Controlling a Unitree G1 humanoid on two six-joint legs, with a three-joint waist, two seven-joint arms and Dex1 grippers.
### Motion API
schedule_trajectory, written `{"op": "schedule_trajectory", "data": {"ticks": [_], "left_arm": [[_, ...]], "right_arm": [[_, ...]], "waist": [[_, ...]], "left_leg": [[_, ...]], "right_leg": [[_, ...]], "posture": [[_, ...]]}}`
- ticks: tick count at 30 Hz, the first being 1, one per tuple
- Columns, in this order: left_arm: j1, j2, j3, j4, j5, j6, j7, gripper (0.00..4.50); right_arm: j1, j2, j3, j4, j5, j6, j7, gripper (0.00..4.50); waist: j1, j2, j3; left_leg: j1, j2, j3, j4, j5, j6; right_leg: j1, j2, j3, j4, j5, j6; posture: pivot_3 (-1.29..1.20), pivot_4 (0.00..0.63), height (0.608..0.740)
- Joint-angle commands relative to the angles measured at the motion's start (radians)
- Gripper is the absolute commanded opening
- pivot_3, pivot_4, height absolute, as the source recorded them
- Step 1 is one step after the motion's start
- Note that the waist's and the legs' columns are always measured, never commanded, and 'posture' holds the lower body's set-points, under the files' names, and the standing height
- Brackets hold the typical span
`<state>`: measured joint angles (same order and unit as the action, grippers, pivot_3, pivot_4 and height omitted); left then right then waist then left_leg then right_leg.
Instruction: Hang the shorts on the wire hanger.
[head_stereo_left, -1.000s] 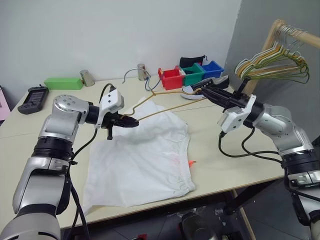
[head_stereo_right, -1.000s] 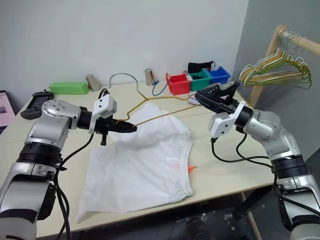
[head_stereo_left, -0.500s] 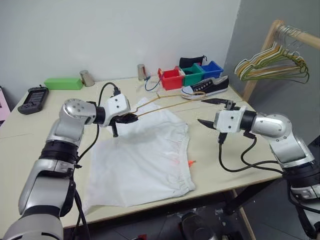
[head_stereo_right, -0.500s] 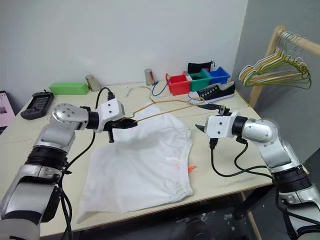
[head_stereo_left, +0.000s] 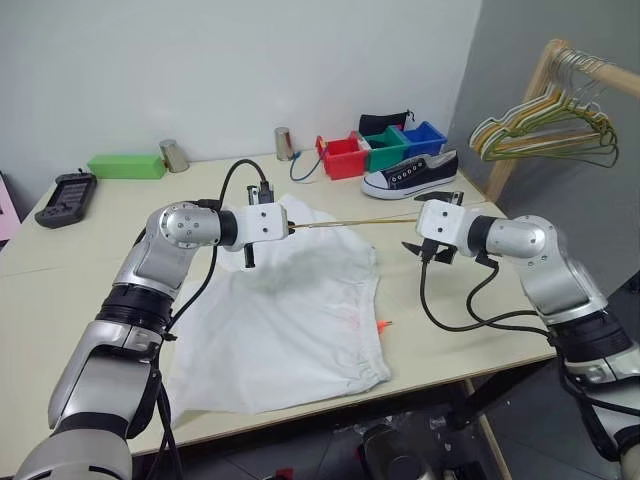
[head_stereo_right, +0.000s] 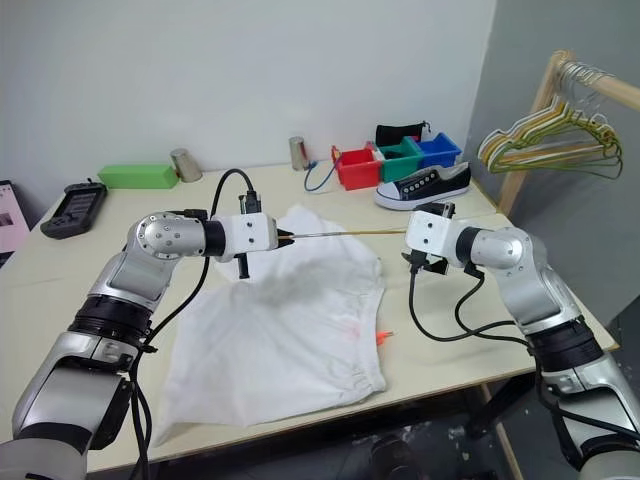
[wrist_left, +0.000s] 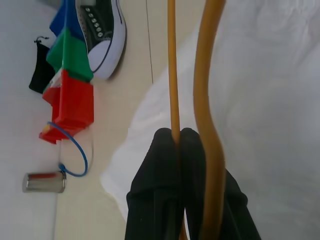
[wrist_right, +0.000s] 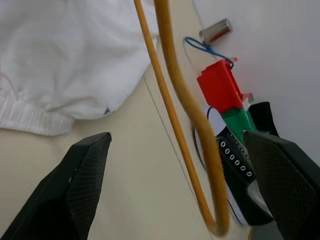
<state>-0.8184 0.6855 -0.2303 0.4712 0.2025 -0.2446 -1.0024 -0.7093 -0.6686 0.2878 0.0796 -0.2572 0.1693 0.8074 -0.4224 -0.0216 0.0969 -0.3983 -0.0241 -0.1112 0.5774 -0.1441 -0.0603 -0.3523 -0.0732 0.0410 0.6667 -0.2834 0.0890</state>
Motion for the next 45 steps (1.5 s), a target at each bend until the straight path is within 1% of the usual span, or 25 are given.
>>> {"op": "schedule_trajectory", "data": {"ticks": [1, 4, 6, 7, 11, 12, 14, 16, 17, 21, 24, 27, 28, 32, 34, 35, 38, 42, 43, 45], "left_arm": [[-0.02, 0.016, -0.003, -0.042, 0.029, -0.015, 0.023, 0.0], [-0.013, 0.014, -0.006, -0.045, 0.038, -0.009, 0.025, 0.0], [-0.011, 0.017, -0.011, -0.042, 0.05, -0.015, 0.029, 0.0], [-0.01, 0.018, -0.012, -0.041, 0.052, -0.01, 0.029, 0.0], [-0.01, 0.01, -0.006, -0.035, 0.05, 0.003, 0.032, 0.0], [-0.012, 0.009, -0.008, -0.032, 0.054, 0.0, 0.034, 0.0], [-0.021, 0.01, -0.014, -0.021, 0.068, -0.013, 0.045, 0.0], [-0.03, 0.011, -0.018, -0.008, 0.081, -0.025, 0.056, 0.0], [-0.034, 0.012, -0.02, 0.0, 0.087, -0.03, 0.061, 0.0], [-0.038, 0.011, -0.024, 0.015, 0.095, -0.048, 0.066, 0.0], [-0.038, 0.011, -0.024, 0.02, 0.098, -0.061, 0.074, 0.0], [-0.047, 0.005, -0.018, 0.037, 0.083, -0.076, 0.076, 0.0], [-0.048, 0.002, -0.016, 0.038, 0.072, -0.077, 0.065, 0.44], [-0.048, -0.008, -0.001, 0.025, 0.037, -0.07, 0.05, 1.24], [-0.042, -0.006, 0.01, 0.011, 0.001, -0.058, 0.016, 1.64], [-0.03, -0.001, 0.022, -0.012, -0.044, -0.048, -0.024, 1.76], [0.005, 0.021, 0.062, -0.088, -0.175, 0.001, -0.13, 2.35], [0.017, 0.025, 0.104, -0.135, -0.234, 0.056, -0.134, 3.19], [0.022, 0.022, 0.12, -0.154, -0.261, 0.088, -0.13, 3.36], [0.042, 0.011, 0.16, -0.212, -0.337, 0.196, -0.126, 3.7]], "right_arm": [[-0.084, 0.009, 0.027, 0.049, -0.067, -0.022, -0.019, 4.44], [-0.115, 0.017, 0.056, 0.074, -0.124, -0.043, -0.039, 4.44], [-0.119, 0.02, 0.063, 0.074, -0.14, -0.05, -0.04, 4.07], [-0.12, 0.02, 0.067, 0.071, -0.148, -0.058, -0.037, 4.0], [-0.117, 0.018, 0.075, 0.067, -0.17, -0.076, -0.029, 3.05], [-0.115, 0.018, 0.077, 0.067, -0.175, -0.079, -0.028, 2.91], [-0.112, 0.017, 0.078, 0.066, -0.183, -0.084, -0.028, 2.38], [-0.11, 0.018, 0.075, 0.064, -0.187, -0.082, -0.026, 1.99], [-0.11, 0.019, 0.074, 0.063, -0.189, -0.082, -0.024, 1.67], [-0.105, 0.019, 0.072, 0.056, -0.197, -0.08, -0.011, 0.82], [-0.101, 0.019, 0.07, 0.046, -0.201, -0.077, -0.004, 0.05], [-0.098, 0.02, 0.069, 0.041, -0.204, -0.073, -0.001, 0.05], [-0.096, 0.02, 0.069, 0.039, -0.204, -0.07, 0.001, 0.0], [-0.09, 0.021, 0.07, 0.035, -0.2, -0.061, 0.012, 0.0], [-0.085, 0.023, 0.066, 0.032, -0.193, -0.053, 0.018, 0.0], [-0.079, 0.026, 0.056, 0.03, -0.177, -0.037, 0.026, 0.0], [-0.056, 0.009, 0.032, 0.028, -0.148, -0.017, 0.047, 0.0], [-0.002, -0.026, -0.01, 0.024, -0.085, 0.024, 0.1, 0.0], [0.034, -0.057, -0.015, 0.027, -0.067, 0.024, 0.136, 0.0], [0.108, -0.101, -0.052, 0.0, 0.009, 0.102, 0.226, 0.0]], "waist": [[-0.006, 0.0, 0.0], [-0.011, 0.0, 0.0], [-0.012, 0.0, 0.0], [-0.013, 0.0, 0.0], [-0.014, 0.0, 0.0], [-0.015, 0.0, 0.0], [-0.016, 0.0, 0.0], [-0.017, 0.0, 0.0], [-0.017, 0.0, 0.0], [-0.018, 0.0, 0.0], [-0.018, 0.0, 0.0], [-0.019, 0.0, 0.0], [-0.019, 0.0, 0.0], [-0.018, 0.0, 0.0], [-0.019, 0.0, 0.0], [-0.019, 0.0, 0.0], [-0.019, 0.0, 0.0], [-0.017, 0.0, 0.0], [-0.017, 0.0, 0.0], [-0.01, 0.0, 0.0]], "left_leg": [[0.0, 0.0, 0.0, 0.0, 0.0, 0.0], [0.0, 0.0, -0.001, 0.0, 0.0, 0.0], [0.0, 0.0, 0.0, 0.0, 0.0, 0.0], [0.0, 0.0, 0.0, 0.0, 0.0, 0.0], [0.0, 0.0, 0.0, 0.0, 0.0, 0.0], [0.0, 0.0, 0.0, 0.0, 0.0, 0.0], [0.0, 0.0, 0.0, 0.0, 0.0, 0.0], [0.0, 0.0, 0.0, 0.0, 0.0, 0.0], [0.0, 0.0, 0.0, 0.0, 0.0, 0.0], [0.0, 0.0, 0.0, 0.0, 0.0, 0.0], [0.0, 0.0, 0.0, 0.0, 0.0, 0.0], [0.0, 0.0, 0.0, 0.0, 0.0, 0.0], [0.0, 0.0, 0.0, 0.0, 0.0, 0.0], [0.0, 0.0, 0.0, 0.0, 0.0, 0.0], [0.0, 0.0, 0.0, 0.0, 0.0, 0.0], [0.0, 0.0, 0.0, 0.0, 0.0, 0.0], [0.0, 0.0, 0.0, 0.0, 0.0, 0.0], [0.0, 0.0, 0.0, 0.0, 0.0, 0.0], [0.0, 0.0, -0.001, 0.0, 0.0, 0.0], [0.0, 0.0, -0.001, 0.0, 0.0, 0.0]], "right_leg": [[0.0, 0.0, 0.0, 0.0, 0.0, 0.0], [0.0, 0.0, -0.001, 0.0, 0.0, 0.0], [0.0, 0.0, 0.0, 0.0, 0.0, 0.0], [0.0, 0.0, 0.0, 0.0, 0.0, 0.0], [0.0, 0.0, 0.0, 0.0, 0.0, 0.0], [0.0, 0.0, 0.0, 0.0, 0.0, 0.0], [0.0, 0.0, 0.0, 0.0, 0.0, 0.0], [0.0, 0.0, 0.0, 0.0, 0.0, 0.0], [0.0, 0.0, 0.0, 0.0, 0.0, 0.0], [0.0, 0.0, 0.0, 0.0, 0.0, 0.0], [0.0, 0.0, 0.0, 0.0, 0.0, 0.0], [0.0, 0.0, 0.0, 0.0, 0.0, 0.0], [0.0, 0.0, 0.0, 0.0, 0.0, 0.0], [0.0, 0.0, 0.0, 0.0, 0.0, 0.0], [0.0, 0.0, 0.0, 0.0, 0.0, 0.0], [0.0, 0.0, 0.0, 0.0, 0.0, 0.0], [0.0, 0.0, 0.0, 0.0, 0.0, 0.0], [0.0, 0.0, 0.0, 0.0, 0.0, 0.0], [0.001, 0.0, 0.0, 0.0, 0.0, 0.0], [0.001, 0.0, -0.001, 0.0, 0.0, 0.0]], "posture": [[-0.35, 0.021, 0.74], [-0.34, 0.022, 0.74], [-0.34, 0.025, 0.74], [-0.34, 0.026, 0.74], [-0.35, 0.029, 0.74], [-0.35, 0.028, 0.74], [-0.35, 0.028, 0.74], [-0.35, 0.028, 0.74], [-0.35, 0.028, 0.74], [-0.35, 0.032, 0.74], [-0.35, 0.033, 0.74], [-0.35, 0.033, 0.74], [-0.35, 0.03, 0.74], [-0.35, 0.031, 0.74], [-0.35, 0.032, 0.74], [-0.36, 0.033, 0.74], [-0.36, 0.035, 0.74], [-0.35, 0.038, 0.74], [-0.35, 0.041, 0.74], [-0.35, 0.041, 0.74]]}}
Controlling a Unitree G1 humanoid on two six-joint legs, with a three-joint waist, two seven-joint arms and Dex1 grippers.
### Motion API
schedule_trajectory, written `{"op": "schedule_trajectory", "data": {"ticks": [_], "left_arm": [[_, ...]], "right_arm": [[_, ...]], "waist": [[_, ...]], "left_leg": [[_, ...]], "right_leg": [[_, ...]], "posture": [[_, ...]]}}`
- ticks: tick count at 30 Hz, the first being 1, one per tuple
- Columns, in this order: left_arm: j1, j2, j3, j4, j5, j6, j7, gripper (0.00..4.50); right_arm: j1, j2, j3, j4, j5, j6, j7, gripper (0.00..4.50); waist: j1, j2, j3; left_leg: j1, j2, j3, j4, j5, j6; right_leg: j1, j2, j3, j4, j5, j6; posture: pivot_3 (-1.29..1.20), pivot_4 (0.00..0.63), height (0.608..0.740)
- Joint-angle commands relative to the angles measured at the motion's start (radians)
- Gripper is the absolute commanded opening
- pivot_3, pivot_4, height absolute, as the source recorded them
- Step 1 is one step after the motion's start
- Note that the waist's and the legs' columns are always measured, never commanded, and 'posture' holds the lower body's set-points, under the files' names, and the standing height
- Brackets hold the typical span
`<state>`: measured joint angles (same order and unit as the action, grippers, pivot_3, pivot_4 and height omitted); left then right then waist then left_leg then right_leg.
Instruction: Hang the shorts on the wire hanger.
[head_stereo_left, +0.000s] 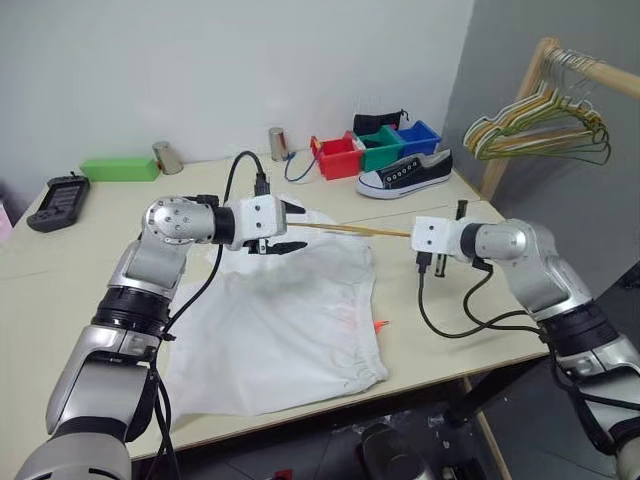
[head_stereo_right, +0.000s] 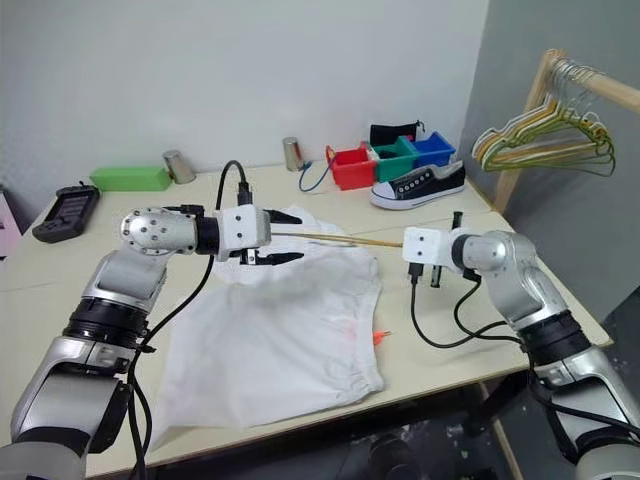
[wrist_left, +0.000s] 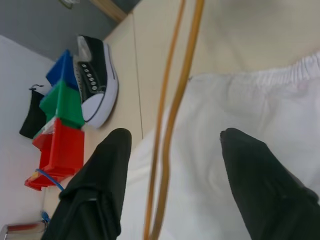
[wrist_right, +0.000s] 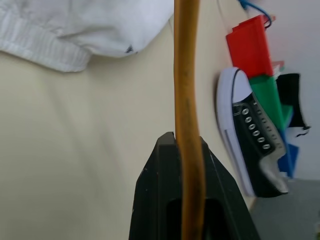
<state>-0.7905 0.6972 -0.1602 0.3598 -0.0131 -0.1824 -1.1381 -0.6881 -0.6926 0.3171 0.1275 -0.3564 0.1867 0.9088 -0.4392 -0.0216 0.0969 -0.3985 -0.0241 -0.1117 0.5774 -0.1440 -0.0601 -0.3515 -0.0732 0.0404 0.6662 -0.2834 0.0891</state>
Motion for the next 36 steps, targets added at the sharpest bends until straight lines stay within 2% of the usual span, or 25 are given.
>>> {"op": "schedule_trajectory", "data": {"ticks": [1, 4, 11, 14, 16, 21, 29, 36], "left_arm": [[0.028, -0.002, 0.105, -0.136, -0.154, 0.191, 0.011, 3.91], [0.115, 0.029, 0.121, -0.237, -0.199, 0.303, -0.009, 4.46], [0.287, 0.039, 0.163, -0.456, -0.306, 0.519, 0.032, 4.46], [0.347, 0.041, 0.185, -0.54, -0.362, 0.609, 0.055, 4.46], [0.403, 0.061, 0.181, -0.588, -0.359, 0.616, 0.05, 4.46], [0.467, 0.084, 0.185, -0.653, -0.366, 0.636, 0.055, 4.46], [0.492, 0.086, 0.194, -0.68, -0.368, 0.655, 0.075, 4.46], [0.463, 0.087, 0.179, -0.663, -0.355, 0.645, 0.067, 4.46]], "right_arm": [[0.117, -0.094, -0.104, -0.07, 0.153, 0.14, 0.166, 0.0], [0.202, -0.165, -0.172, -0.128, 0.295, 0.33, 0.306, 0.0], [0.415, -0.341, -0.298, -0.317, 0.678, 0.876, 0.54, 0.0], [0.507, -0.404, -0.344, -0.363, 0.807, 1.042, 0.571, 0.0], [0.572, -0.419, -0.372, -0.383, 0.868, 1.122, 0.558, 0.0], [0.691, -0.424, -0.42, -0.399, 0.952, 1.212, 0.498, 0.0], [0.836, -0.329, -0.474, -0.423, 1.02, 1.23, 0.35, 0.0], [0.801, -0.255, -0.488, -0.493, 1.117, 1.296, 0.259, 0.0]], "waist": [[0.009, 0.0, 0.0], [0.01, 0.0, 0.0], [0.002, 0.0, 0.0], [0.005, -0.001, 0.0], [0.006, -0.001, 0.0], [0.016, -0.003, 0.001], [0.032, -0.005, 0.001], [0.03, -0.007, 0.003]], "left_leg": [[0.0, 0.0, -0.001, 0.0, 0.0, 0.0], [0.0, 0.0, 0.0, 0.0, 0.0, 0.0], [0.002, 0.002, 0.001, 0.0, 0.0, 0.0], [0.001, 0.002, 0.001, 0.0, -0.001, 0.0], [0.001, 0.002, 0.002, 0.0, -0.001, 0.0], [0.0, 0.003, 0.004, 0.0, -0.005, -0.005], [-0.001, 0.003, 0.004, 0.0, -0.005, -0.005], [-0.001, 0.003, 0.005, 0.0, -0.006, -0.005]], "right_leg": [[0.001, 0.0, -0.001, -0.001, 0.0, 0.0], [0.001, 0.0, -0.001, -0.001, 0.0, 0.0], [0.002, 0.001, -0.001, 0.0, -0.001, -0.001], [0.003, 0.0, -0.001, -0.001, -0.001, -0.002], [0.003, 0.0, -0.001, -0.002, -0.005, -0.008], [0.001, 0.001, -0.001, -0.002, -0.006, -0.01], [0.0, 0.0, -0.001, -0.004, -0.006, -0.011], [-0.001, 0.0, -0.001, -0.005, -0.006, -0.011]], "posture": [[-0.35, 0.047, 0.74], [-0.36, 0.049, 0.74], [-0.35, 0.053, 0.74], [-0.35, 0.052, 0.74], [-0.34, 0.051, 0.74], [-0.33, 0.051, 0.74], [-0.33, 0.052, 0.74], [-0.33, 0.054, 0.74]]}}
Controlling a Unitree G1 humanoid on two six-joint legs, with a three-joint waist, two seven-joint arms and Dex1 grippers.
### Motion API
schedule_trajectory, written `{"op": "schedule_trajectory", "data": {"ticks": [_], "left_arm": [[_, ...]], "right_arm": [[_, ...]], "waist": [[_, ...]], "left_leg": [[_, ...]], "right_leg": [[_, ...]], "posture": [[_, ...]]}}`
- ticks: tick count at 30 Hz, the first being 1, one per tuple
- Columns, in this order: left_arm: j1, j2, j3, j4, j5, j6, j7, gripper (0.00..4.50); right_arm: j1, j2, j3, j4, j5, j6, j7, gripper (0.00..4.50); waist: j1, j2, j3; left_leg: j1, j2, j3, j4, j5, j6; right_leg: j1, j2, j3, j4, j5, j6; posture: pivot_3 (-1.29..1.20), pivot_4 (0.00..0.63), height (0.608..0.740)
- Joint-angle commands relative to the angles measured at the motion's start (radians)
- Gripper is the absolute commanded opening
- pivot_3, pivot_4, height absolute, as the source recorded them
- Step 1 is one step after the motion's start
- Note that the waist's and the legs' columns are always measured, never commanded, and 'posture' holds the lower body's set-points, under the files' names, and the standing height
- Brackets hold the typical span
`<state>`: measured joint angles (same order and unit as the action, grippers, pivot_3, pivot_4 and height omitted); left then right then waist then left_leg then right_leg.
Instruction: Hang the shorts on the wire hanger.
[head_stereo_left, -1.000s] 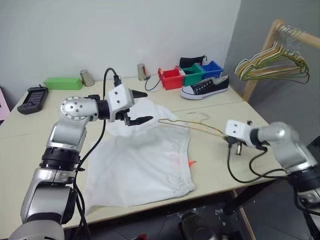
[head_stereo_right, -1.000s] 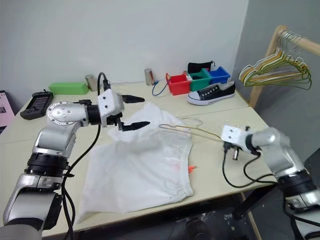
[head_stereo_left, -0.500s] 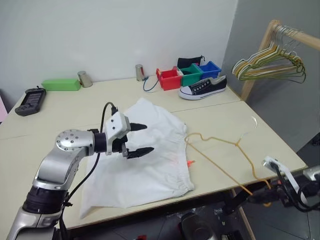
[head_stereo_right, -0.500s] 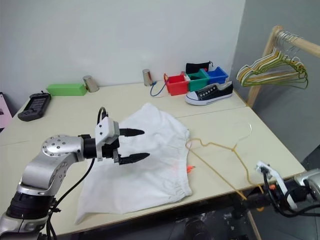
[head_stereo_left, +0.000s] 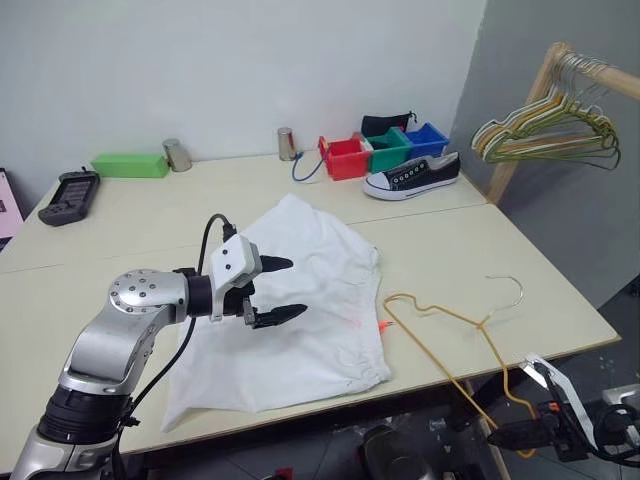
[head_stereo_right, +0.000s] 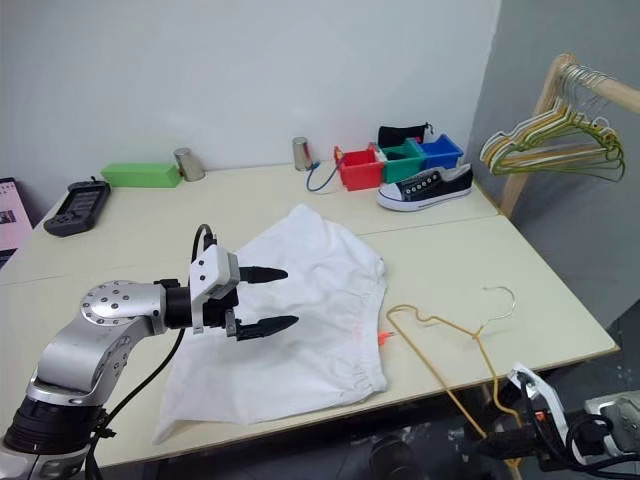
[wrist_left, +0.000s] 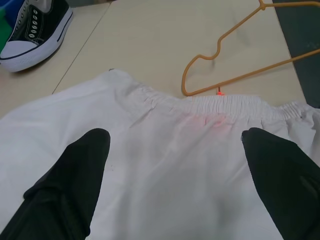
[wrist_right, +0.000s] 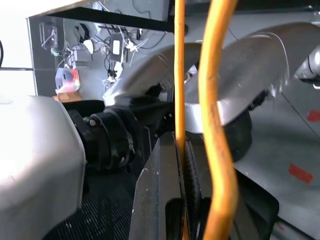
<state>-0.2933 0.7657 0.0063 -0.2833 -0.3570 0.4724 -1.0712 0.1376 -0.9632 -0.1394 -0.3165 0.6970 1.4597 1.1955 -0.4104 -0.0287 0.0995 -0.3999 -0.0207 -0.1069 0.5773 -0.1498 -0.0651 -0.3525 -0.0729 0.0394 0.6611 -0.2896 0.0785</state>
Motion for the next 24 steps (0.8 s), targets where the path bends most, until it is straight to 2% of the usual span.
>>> {"op": "schedule_trajectory", "data": {"ticks": [1, 13, 17, 24], "left_arm": [[-0.038, 0.019, 0.011, -0.017, -0.01, -0.01, -0.001, 4.46], [-0.041, 0.022, 0.009, 0.001, -0.001, -0.019, -0.005, 4.46], [-0.037, 0.023, 0.009, 0.004, 0.006, -0.023, -0.001, 4.46], [-0.024, 0.038, 0.015, -0.003, 0.018, -0.028, 0.005, 4.46]], "right_arm": [[-0.035, 0.025, -0.041, -0.05, 0.083, 0.04, -0.037, 0.0], [-0.062, -0.006, -0.053, -0.09, 0.232, 0.04, -0.042, 0.0], [-0.089, 0.001, -0.021, -0.079, 0.239, 0.034, -0.062, 0.0], [-0.029, -0.033, 0.069, -0.077, 0.204, -0.004, -0.091, 0.0]], "waist": [[0.001, 0.0, 0.0], [0.006, -0.001, 0.001], [0.014, -0.003, 0.003], [0.041, -0.007, 0.007]], "left_leg": [[0.0, 0.0, 0.0, 0.0, 0.0, 0.0], [-0.002, 0.0, 0.0, 0.0, -0.002, 0.002], [-0.002, 0.0, 0.0, 0.0, -0.003, 0.002], [-0.002, 0.0, 0.0, 0.0, -0.003, 0.002]], "right_leg": [[0.0, 0.0, 0.0, 0.0, 0.0, 0.0], [0.0, 0.0, 0.0, -0.003, 0.0, 0.0], [-0.001, 0.0, 0.0, -0.003, 0.0, 0.0], [-0.005, -0.001, 0.0, -0.005, 0.0, -0.001]], "posture": [[-0.33, 0.054, 0.74], [-0.32, 0.064, 0.74], [-0.31, 0.067, 0.74], [-0.3, 0.069, 0.74]]}}
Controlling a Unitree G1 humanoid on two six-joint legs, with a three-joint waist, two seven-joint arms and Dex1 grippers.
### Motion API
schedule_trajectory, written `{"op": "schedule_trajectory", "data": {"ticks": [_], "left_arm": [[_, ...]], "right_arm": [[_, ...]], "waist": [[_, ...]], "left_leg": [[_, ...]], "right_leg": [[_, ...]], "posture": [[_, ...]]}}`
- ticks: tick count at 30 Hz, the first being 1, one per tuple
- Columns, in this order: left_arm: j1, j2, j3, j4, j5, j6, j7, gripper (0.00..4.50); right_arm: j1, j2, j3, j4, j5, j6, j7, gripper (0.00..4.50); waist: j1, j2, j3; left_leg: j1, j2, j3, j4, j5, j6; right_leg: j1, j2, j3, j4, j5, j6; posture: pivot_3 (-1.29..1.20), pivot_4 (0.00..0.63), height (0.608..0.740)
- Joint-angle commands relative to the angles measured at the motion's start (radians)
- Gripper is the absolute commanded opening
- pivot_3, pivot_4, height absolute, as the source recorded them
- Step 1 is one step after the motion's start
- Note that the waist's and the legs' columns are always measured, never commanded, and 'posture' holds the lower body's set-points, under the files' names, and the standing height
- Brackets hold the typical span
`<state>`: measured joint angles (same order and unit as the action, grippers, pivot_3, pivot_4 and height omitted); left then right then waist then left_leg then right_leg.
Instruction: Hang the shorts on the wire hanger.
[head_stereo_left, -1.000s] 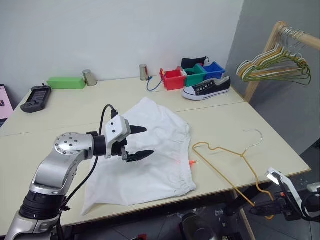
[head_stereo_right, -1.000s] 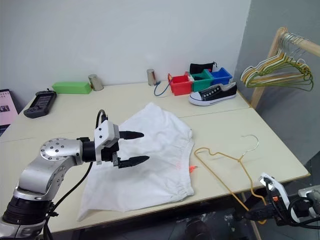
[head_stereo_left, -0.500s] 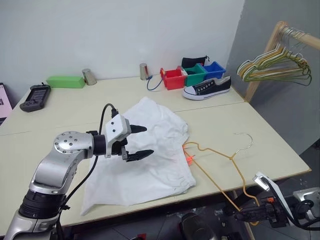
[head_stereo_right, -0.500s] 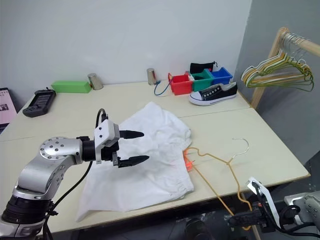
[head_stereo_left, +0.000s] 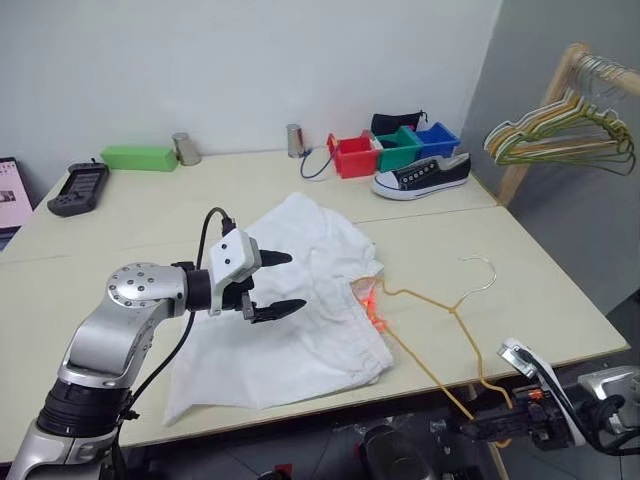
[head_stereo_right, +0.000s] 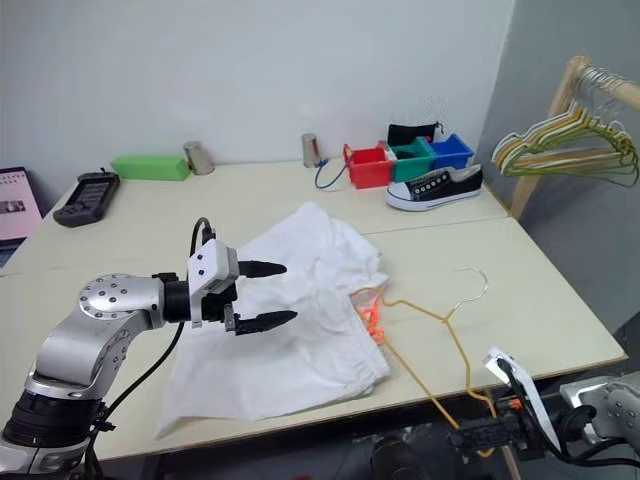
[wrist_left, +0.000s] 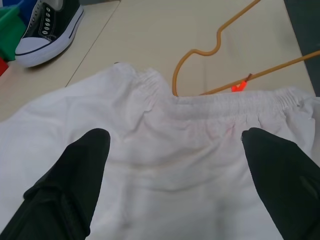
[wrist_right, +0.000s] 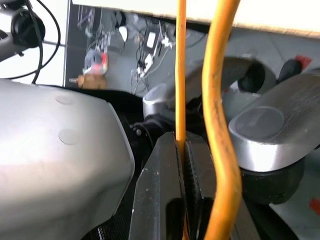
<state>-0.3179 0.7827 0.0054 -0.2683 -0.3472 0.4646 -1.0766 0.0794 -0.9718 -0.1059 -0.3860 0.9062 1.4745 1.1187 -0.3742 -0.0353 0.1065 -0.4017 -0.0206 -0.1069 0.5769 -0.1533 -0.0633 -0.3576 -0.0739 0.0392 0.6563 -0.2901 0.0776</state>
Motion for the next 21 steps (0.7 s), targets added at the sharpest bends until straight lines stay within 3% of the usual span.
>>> {"op": "schedule_trajectory", "data": {"ticks": [1, 11, 21], "left_arm": [[0.003, 0.023, 0.017, -0.019, 0.008, -0.022, 0.011, 4.46], [0.012, 0.042, 0.02, -0.017, 0.006, -0.033, 0.009, 4.46], [-0.004, 0.047, 0.01, -0.019, 0.017, -0.041, 0.008, 4.46]], "right_arm": [[0.04, -0.031, 0.038, -0.01, 0.0, -0.022, -0.012, 0.0], [0.055, -0.07, 0.061, 0.038, 0.006, -0.073, 0.02, 0.0], [-0.081, 0.161, 0.059, 0.131, 0.095, 0.12, -0.127, 0.0]], "waist": [[0.011, 0.0, 0.001], [0.048, 0.001, 0.004], [0.074, 0.002, 0.006]], "left_leg": [[0.0, 0.0, 0.0, 0.0, 0.0, 0.0], [-0.002, 0.0, 0.001, 0.0, -0.005, 0.004], [-0.005, 0.0, 0.0, 0.0, -0.005, 0.006]], "right_leg": [[0.0, 0.0, 0.0, -0.001, 0.0, 0.0], [0.0, 0.0, 0.0, -0.007, 0.0, 0.0], [0.0, 0.001, 0.0, -0.007, 0.0, 0.001]], "posture": [[-0.29, 0.07, 0.74], [-0.29, 0.074, 0.74], [-0.27, 0.073, 0.74]]}}
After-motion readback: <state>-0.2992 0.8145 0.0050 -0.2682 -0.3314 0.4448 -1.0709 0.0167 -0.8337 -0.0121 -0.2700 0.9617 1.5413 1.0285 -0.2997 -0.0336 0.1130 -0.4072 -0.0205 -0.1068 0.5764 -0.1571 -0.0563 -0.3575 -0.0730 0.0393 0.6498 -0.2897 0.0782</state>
